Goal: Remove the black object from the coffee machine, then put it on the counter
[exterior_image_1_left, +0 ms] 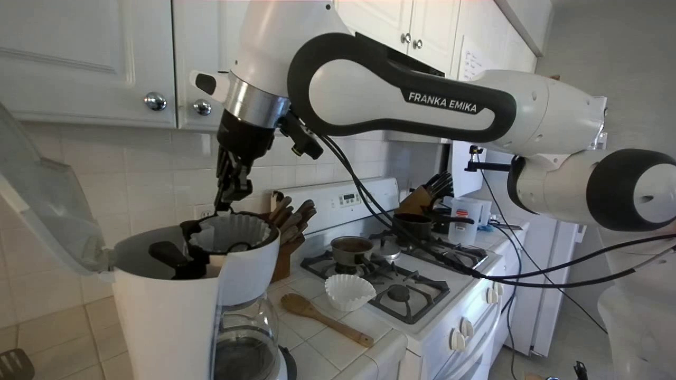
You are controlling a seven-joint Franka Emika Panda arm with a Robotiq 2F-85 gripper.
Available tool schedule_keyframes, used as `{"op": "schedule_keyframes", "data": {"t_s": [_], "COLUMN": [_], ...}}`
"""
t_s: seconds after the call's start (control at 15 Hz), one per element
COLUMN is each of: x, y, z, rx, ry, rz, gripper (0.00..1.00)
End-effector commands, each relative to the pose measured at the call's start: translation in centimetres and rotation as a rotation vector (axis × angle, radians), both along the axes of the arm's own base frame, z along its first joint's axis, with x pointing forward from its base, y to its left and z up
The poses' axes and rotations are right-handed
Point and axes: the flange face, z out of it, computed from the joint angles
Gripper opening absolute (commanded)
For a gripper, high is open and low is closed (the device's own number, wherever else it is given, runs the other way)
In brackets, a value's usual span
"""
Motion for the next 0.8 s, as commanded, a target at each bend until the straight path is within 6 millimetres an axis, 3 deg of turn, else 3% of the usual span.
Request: {"op": "schedule_keyframes", "data": {"t_s": [0.0,0.73], "x": [-0.3,-0.5], "y": [-0.8,-4.9], "z": [1.9,5.8], "rx": [0.049,0.242], "ry": [0.008,0.079], "rz": [-0.077,-0.300], "gripper": [0.02,0.02]}}
